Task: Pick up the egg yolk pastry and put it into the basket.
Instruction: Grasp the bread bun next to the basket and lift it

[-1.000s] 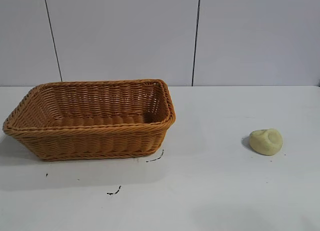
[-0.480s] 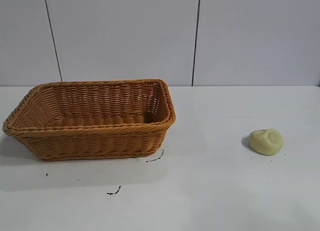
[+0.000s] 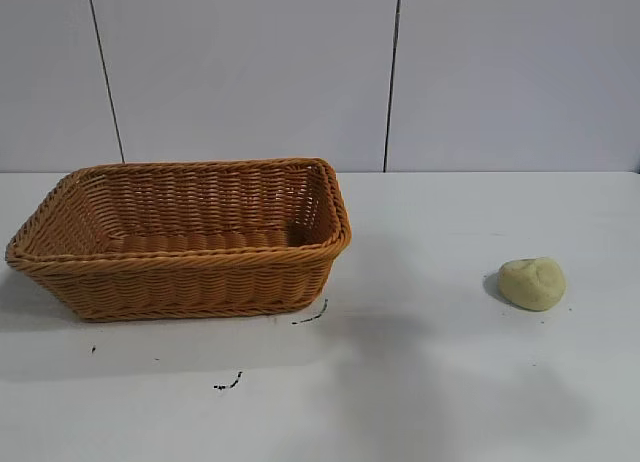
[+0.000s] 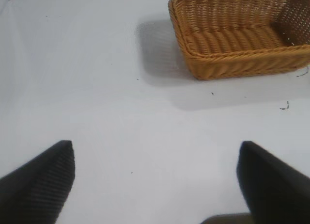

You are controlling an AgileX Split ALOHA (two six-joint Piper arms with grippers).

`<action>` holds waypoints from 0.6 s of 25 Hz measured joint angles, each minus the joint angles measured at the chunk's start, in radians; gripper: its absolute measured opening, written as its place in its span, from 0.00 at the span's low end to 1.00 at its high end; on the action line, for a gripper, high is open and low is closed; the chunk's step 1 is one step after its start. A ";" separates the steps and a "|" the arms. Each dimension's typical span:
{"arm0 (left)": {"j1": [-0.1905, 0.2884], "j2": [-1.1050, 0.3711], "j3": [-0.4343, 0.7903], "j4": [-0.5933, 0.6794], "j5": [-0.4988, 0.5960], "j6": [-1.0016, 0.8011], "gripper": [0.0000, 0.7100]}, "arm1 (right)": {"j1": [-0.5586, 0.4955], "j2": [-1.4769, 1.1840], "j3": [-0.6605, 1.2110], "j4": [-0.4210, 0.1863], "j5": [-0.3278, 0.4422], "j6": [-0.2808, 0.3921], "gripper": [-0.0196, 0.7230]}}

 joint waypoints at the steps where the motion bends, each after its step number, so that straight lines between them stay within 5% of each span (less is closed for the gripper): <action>1: 0.000 0.000 0.000 0.000 0.000 0.000 0.98 | 0.000 0.067 -0.034 0.000 0.001 -0.001 0.96; 15: 0.000 0.000 0.000 0.000 0.000 0.000 0.98 | 0.000 0.746 -0.463 0.013 0.026 -0.061 0.96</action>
